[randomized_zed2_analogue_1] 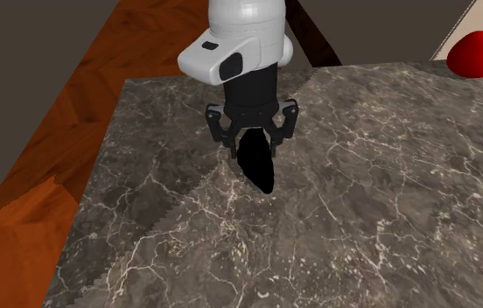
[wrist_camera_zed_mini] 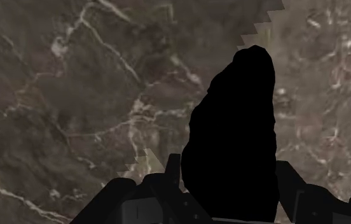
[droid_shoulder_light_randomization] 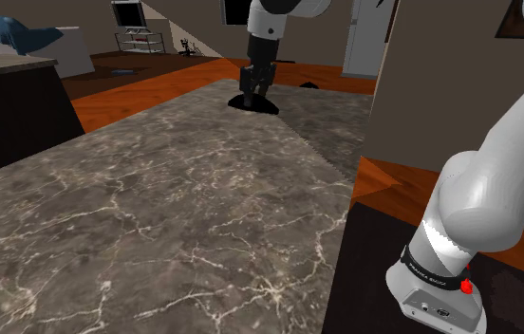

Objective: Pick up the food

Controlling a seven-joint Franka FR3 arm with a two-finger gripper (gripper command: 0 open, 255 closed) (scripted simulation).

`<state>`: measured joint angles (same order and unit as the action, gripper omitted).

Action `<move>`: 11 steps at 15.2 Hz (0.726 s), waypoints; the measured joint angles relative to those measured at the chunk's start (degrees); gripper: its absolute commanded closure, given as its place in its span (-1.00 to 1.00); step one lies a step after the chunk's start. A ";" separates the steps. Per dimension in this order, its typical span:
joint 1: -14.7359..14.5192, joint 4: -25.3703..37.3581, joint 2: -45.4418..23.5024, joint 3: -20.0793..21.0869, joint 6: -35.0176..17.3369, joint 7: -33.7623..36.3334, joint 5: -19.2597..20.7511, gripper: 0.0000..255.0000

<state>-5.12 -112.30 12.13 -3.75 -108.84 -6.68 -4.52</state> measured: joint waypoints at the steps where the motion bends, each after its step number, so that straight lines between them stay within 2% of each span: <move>1: 0.00 0.00 0.00 0.00 0.00 0.00 0.00 1.00; 5: 0.02 0.97 -0.09 -0.04 0.93 0.01 0.02 1.00; 11: 0.04 6.30 -0.75 -0.11 5.58 0.28 0.07 1.00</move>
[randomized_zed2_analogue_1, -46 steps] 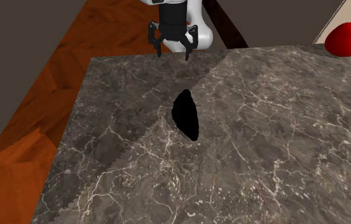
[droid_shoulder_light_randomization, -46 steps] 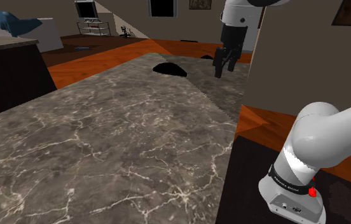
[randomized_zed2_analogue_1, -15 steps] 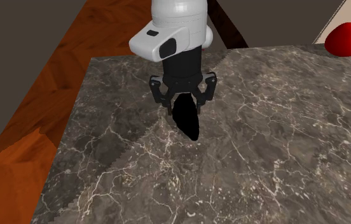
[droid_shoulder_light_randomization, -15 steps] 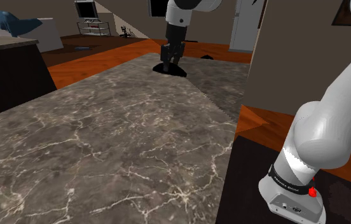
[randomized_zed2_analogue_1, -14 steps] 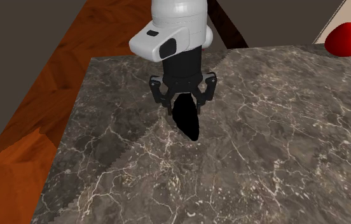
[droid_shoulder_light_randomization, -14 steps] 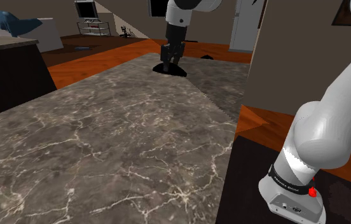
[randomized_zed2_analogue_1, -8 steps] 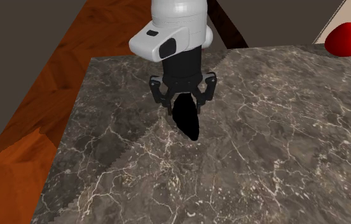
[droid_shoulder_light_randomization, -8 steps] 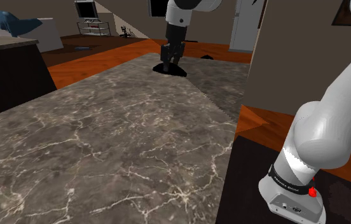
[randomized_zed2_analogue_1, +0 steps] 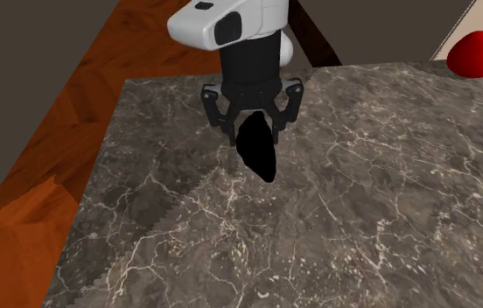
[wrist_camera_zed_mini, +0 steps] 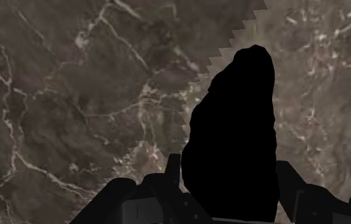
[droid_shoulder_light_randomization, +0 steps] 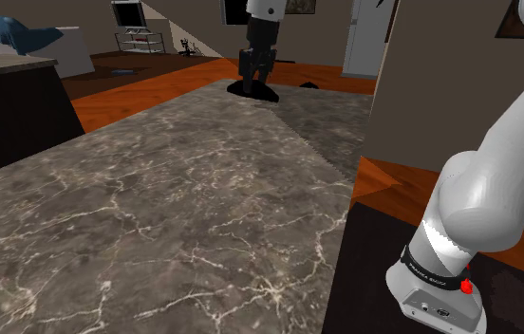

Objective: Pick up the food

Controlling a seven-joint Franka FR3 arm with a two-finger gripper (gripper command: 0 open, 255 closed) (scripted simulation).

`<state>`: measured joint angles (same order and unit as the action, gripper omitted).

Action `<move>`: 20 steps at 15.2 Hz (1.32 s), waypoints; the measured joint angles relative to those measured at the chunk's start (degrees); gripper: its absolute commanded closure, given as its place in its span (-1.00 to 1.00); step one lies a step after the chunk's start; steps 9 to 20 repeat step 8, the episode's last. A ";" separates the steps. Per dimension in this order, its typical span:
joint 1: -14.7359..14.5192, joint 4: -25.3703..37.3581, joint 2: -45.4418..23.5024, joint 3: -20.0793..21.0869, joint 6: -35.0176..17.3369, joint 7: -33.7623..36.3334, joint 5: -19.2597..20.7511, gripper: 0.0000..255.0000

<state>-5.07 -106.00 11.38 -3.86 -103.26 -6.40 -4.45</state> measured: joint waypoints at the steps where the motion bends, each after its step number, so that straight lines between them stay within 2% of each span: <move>1: 0.00 0.96 -0.07 0.00 0.88 0.07 0.01 1.00; 8: 0.00 6.97 -1.09 -0.07 5.87 0.38 0.01 1.00; 20: 0.00 6.97 -1.09 -0.07 5.87 0.38 0.01 1.00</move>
